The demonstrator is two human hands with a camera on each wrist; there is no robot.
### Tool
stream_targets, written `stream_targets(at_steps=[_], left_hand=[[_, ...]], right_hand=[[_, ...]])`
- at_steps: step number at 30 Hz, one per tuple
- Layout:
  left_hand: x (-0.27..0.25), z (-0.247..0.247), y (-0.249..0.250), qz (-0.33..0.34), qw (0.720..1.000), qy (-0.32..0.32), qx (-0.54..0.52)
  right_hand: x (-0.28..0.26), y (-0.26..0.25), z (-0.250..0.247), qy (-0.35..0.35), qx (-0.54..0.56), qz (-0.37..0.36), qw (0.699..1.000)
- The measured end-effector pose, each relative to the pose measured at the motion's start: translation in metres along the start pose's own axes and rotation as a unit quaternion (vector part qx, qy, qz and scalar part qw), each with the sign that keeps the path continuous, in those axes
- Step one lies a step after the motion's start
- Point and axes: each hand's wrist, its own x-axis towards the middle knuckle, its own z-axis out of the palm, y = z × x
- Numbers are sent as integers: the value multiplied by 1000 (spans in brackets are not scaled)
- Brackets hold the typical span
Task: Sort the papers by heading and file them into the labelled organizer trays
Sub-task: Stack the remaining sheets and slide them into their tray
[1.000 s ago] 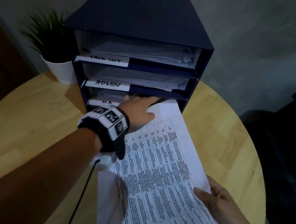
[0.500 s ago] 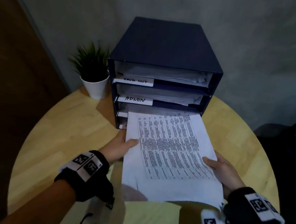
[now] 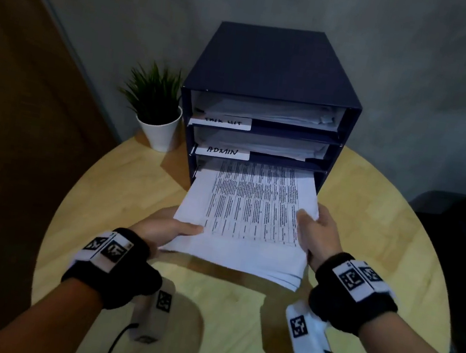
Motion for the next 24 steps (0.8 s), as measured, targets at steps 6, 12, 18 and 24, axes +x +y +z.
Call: stream_targets(at_steps=[6,12,18,24], left_hand=[[13,11,12,30,991,111,-73],[36,30,28,50,977,199,-61],[40,31,30,-88,978,73,-177],[52,30,32,-44,952,164,-255]], right_hand=[[-7,3,-11,-83,23,72,994],[-8,1,-20,-44,9,40,998],[12,-6,4,48,107,21,993],[15,3,24,102,169,-31,980]])
